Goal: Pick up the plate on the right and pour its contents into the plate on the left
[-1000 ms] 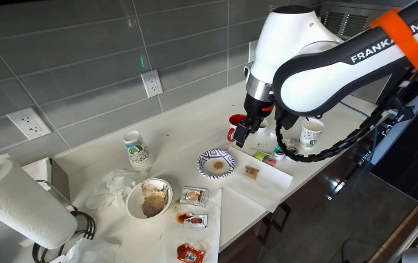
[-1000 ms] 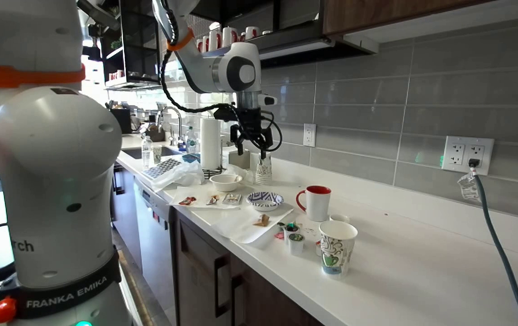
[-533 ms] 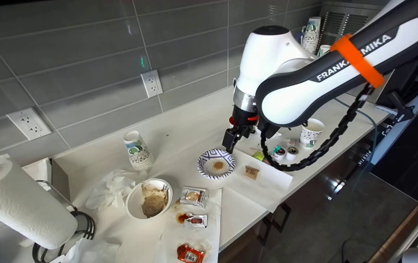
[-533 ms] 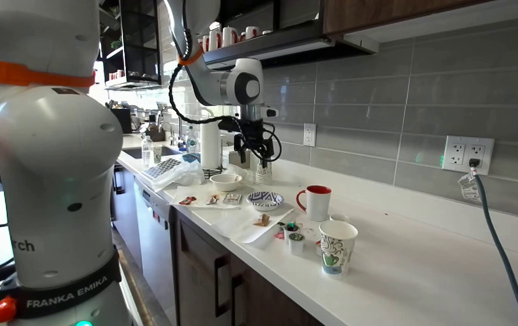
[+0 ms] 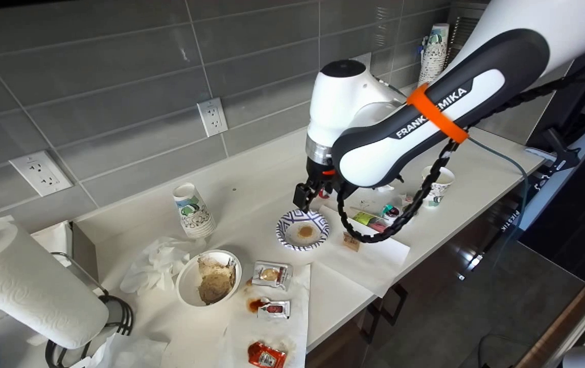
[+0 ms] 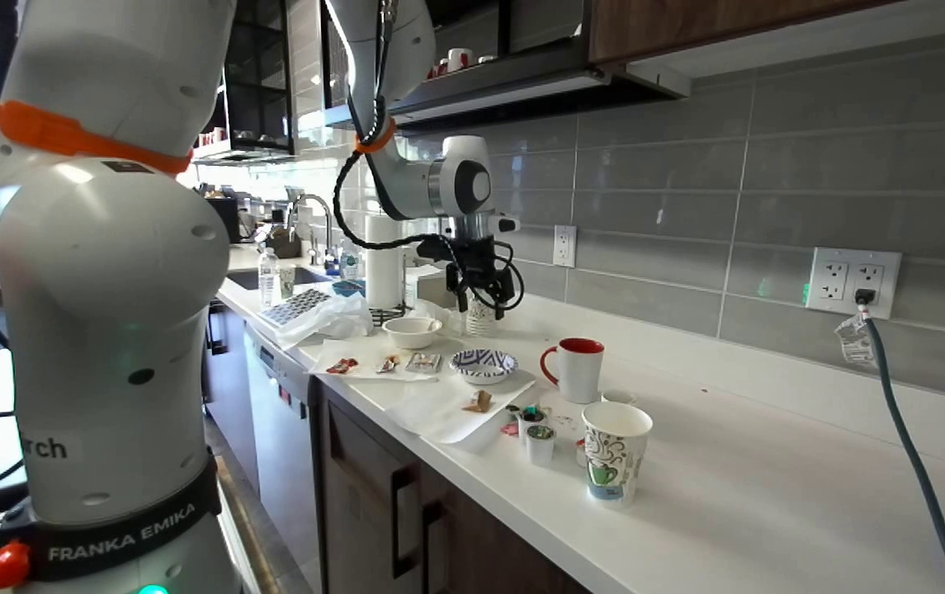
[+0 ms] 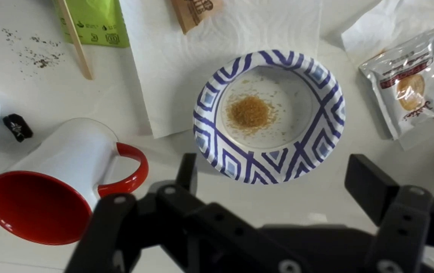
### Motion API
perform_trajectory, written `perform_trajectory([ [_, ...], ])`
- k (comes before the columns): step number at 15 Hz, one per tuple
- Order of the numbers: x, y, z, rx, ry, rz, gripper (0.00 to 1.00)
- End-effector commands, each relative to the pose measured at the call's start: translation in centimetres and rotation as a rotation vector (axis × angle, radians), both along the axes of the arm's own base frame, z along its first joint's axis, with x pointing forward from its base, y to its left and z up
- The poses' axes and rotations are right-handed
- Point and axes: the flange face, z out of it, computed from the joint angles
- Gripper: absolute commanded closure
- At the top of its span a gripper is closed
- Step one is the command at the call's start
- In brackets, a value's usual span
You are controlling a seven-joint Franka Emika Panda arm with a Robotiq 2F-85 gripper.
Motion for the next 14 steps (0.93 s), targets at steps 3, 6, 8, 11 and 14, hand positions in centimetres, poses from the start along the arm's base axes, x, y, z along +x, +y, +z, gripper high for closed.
perform_trajectory([
  [3,1.2,0.2,-1.3,0.011,-0.006,-0.011,0.00],
  [6,1.7,0.3,-1.8,0.013,-0.004,-0.012,0.00],
  [8,1.7,0.3,-1.7,0.013,-0.005,-0.012,0.00],
  [11,2.7,0.7,-2.8,0.056,-0.050,-0.024,0.00],
  [14,3.6,0.8,-3.8,0.035,-0.065,-0.021,0.00],
])
